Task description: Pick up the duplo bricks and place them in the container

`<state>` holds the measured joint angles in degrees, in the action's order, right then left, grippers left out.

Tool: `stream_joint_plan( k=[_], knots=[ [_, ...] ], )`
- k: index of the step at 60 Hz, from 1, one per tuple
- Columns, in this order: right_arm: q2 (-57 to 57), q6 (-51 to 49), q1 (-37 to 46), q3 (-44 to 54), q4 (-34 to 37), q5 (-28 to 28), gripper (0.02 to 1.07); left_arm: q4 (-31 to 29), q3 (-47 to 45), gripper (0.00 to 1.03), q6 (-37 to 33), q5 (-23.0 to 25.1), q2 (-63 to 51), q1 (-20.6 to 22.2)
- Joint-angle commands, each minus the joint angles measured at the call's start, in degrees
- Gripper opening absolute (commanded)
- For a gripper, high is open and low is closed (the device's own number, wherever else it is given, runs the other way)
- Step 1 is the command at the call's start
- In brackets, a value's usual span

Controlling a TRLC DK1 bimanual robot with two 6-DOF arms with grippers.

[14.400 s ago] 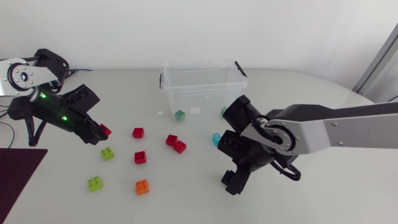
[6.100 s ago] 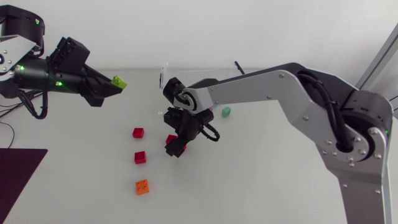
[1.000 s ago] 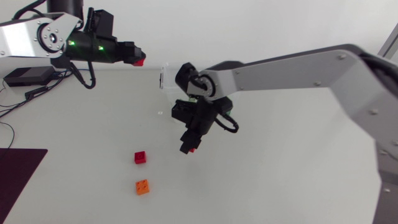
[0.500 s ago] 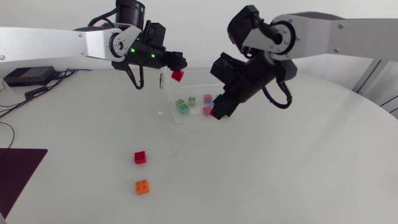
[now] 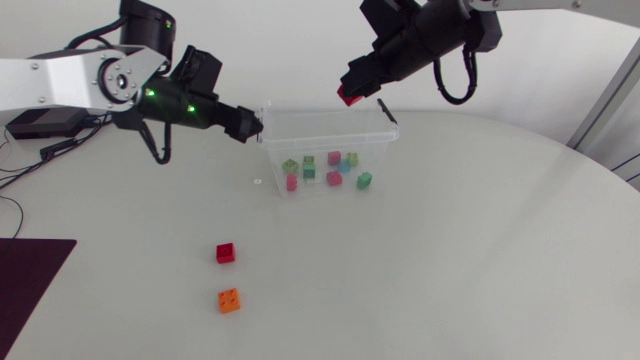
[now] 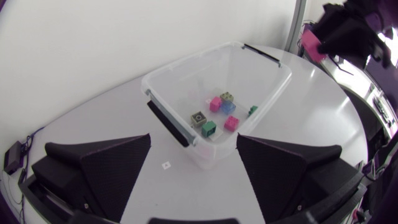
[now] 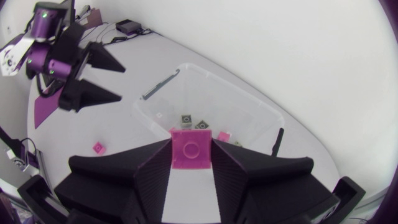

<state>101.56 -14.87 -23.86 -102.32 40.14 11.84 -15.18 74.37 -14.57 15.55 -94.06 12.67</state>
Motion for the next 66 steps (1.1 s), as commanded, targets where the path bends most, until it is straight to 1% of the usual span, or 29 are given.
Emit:
stream_joint_plan(
  k=[1, 3, 7, 10, 14, 23, 25, 27, 29, 36, 37, 38, 43, 56, 66],
  knots=[
    [4.3, 2.7, 0.8, -2.1, -1.6, 0.1, 0.30, -0.9, -6.3, 0.98, -5.6, -0.3, 5.2, -1.5],
    [5.8, 3.5, 1.4, -3.5, -2.3, 0.0, 0.30, -1.3, -9.1, 0.98, -8.2, -0.3, 7.3, -2.3],
    [8.0, 4.2, 1.8, -5.2, -3.7, -0.5, 0.30, -2.0, -12.8, 0.98, -10.8, -0.3, 9.8, -4.0],
    [10.0, 5.1, 2.1, -7.1, -4.5, -0.6, 0.30, -3.2, -15.3, 0.98, -14.2, -0.3, 11.2, -4.6],
    [12.6, 5.5, 2.7, -9.6, -4.8, -1.4, 0.30, -3.3, -18.6, 0.98, -17.5, -0.3, 12.9, -5.4],
    [20.3, 6.9, 4.0, -17.7, -4.2, -2.0, 0.30, -4.5, -24.7, 0.98, -24.6, -0.3, 14.3, -6.3],
    [21.9, 7.1, 4.3, -19.5, -4.0, -2.0, 0.32, -4.5, -25.9, 0.98, -25.9, -0.3, 14.3, -6.3],
    [23.7, 7.1, 4.5, -21.5, -3.3, -2.1, 0.40, -4.5, -26.8, 0.98, -27.2, -0.3, 14.2, -6.3],
    [25.5, 7.2, 4.7, -23.3, -3.0, -2.5, 0.50, -4.2, -28.3, 0.98, -29.2, -0.2, 14.1, -6.3],
    [30.5, 7.2, 5.3, -29.3, 0.5, -3.6, 0.95, -3.3, -29.5, 0.98, -32.7, -0.2, 12.3, -6.3],
    [30.8, 7.1, 5.4, -30.0, 1.3, -3.7, 0.99, -3.1, -29.4, 0.98, -33.2, -0.2, 11.8, -6.3],
    [30.8, 7.1, 5.4, -30.1, 1.6, -3.7, 1.01, -3.0, -29.3, 0.98, -33.6, -0.2, 11.4, -6.4],
    [29.2, 6.8, 5.4, -28.6, 1.9, -3.4, 1.02, -2.8, -29.1, 0.98, -35.7, -0.2, 9.2, -6.5],
    [15.1, 1.9, 3.6, -11.5, -2.7, 0.4, 1.02, -1.6, -29.0, 0.98, -40.0, 0.2, 4.1, -5.7],
    [6.2, -3.0, 0.7, 0.5, -3.5, 2.3, 1.02, -0.2, -28.5, 0.97, -41.9, 0.5, 0.9, -5.0]
  ],
)
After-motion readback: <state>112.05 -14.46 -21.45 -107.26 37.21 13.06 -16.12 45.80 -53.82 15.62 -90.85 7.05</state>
